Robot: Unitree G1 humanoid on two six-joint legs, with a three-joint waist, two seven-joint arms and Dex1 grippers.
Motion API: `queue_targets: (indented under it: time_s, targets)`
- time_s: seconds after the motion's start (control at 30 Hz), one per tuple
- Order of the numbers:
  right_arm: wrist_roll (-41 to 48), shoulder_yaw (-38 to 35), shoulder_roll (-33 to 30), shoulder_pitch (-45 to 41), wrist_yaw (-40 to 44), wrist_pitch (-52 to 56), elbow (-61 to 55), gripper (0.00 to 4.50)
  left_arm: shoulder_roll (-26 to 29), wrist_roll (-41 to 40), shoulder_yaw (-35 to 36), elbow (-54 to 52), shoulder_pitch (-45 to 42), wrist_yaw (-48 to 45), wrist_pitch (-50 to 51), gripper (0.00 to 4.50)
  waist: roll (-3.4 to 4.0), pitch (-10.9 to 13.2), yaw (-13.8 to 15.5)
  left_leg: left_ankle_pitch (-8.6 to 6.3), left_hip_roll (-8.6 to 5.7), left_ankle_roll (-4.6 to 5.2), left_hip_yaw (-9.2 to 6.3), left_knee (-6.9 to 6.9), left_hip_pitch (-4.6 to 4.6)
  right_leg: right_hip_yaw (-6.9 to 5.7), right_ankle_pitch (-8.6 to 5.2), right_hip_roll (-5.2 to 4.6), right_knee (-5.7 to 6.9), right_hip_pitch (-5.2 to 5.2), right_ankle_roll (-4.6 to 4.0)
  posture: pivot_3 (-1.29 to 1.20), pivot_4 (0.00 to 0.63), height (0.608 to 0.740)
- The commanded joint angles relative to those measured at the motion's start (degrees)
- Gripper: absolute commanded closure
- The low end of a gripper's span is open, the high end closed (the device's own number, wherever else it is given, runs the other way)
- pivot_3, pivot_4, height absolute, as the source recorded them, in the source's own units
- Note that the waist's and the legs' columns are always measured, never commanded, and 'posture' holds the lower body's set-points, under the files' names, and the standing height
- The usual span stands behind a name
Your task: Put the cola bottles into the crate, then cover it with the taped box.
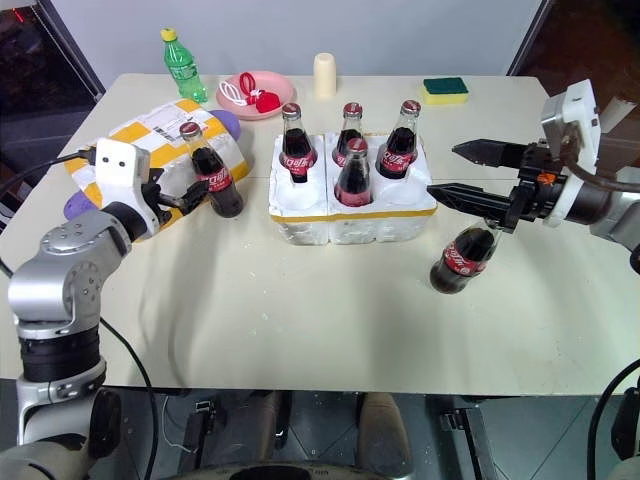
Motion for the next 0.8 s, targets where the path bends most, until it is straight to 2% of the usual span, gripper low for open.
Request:
queue_targets:
  time_s: [0.03, 0.43, 0.5, 0.6, 0.7, 0.8]
  targets:
    - [1.6, -2.9, -0.2, -0.5, -0.7, 0.4, -2.0, 0.0, 0.2, 0.9, -1.4, 4.3, -2.4, -0.9, -5.1, 0.03, 0.0, 0.0, 0.0, 0.0, 0.0, 0.0, 0.0, 0.0, 0.0, 0.0, 0.0, 0.0, 0.0, 0.0, 0.0, 0.0, 0.15, 0.739]
    - [2.0, -1.6, 1.2, -1.6, -2.5, 0.7, -2.0, 0.0, -1.3, 4.7, -7.5, 23.1, -10.0, -4.2, -19.8, 0.03, 0.0, 0.0, 0.0, 0.0, 0.0, 0.0, 0.0, 0.0, 0.0, 0.0, 0.01, 0.0, 0.01, -0.02, 0.01, 0.0, 0.15, 0.739]
    - [2.1, -1.7, 1.2, -1.6, -2.7, 0.8, -2.0, 0.0, -1.5, 4.6, -7.5, 23.4, -10.1, -4.5, -20.5, 0.56, 0.0, 0.0, 0.0, 0.0, 0.0, 0.0, 0.0, 0.0, -0.02, 0.0, 0.01, 0.0, 0.0, -0.02, 0.01, 0.0, 0.15, 0.739]
    - [2.1, -1.9, 1.2, -1.4, -2.9, 0.9, -2.2, 0.0, -0.4, 3.7, -6.4, 22.4, -10.2, -5.0, -19.7, 1.78, 0.0, 0.0, 0.0, 0.0, 0.0, 0.0, 0.0, -0.03, -0.02, 0.0, 0.01, 0.0, 0.03, -0.04, 0.01, 0.0, 0.15, 0.739]
    - [2.2, -2.6, 1.1, -0.7, -3.2, 1.1, -2.5, 0.0, 1.0, 2.5, -4.6, 22.2, -11.6, -4.8, -15.8, 1.72, 0.0, 0.0, -0.1, 0.0, 0.0, 0.0, 0.0, -0.04, -0.02, -0.01, 0.01, 0.0, 0.04, -0.06, 0.01, 0.0, 0.15, 0.739]
    - [2.4, -3.4, 0.7, 0.0, -3.4, 1.5, -2.6, 0.0, 2.4, -4.0, -0.5, 20.4, -15.1, -7.4, -8.9, 1.72, -0.03, 0.0, -0.3, 0.0, 0.0, 0.0, -0.01, -0.03, -0.06, 0.0, 0.01, 0.0, 0.05, -0.1, 0.02, 0.0, 0.15, 0.739]
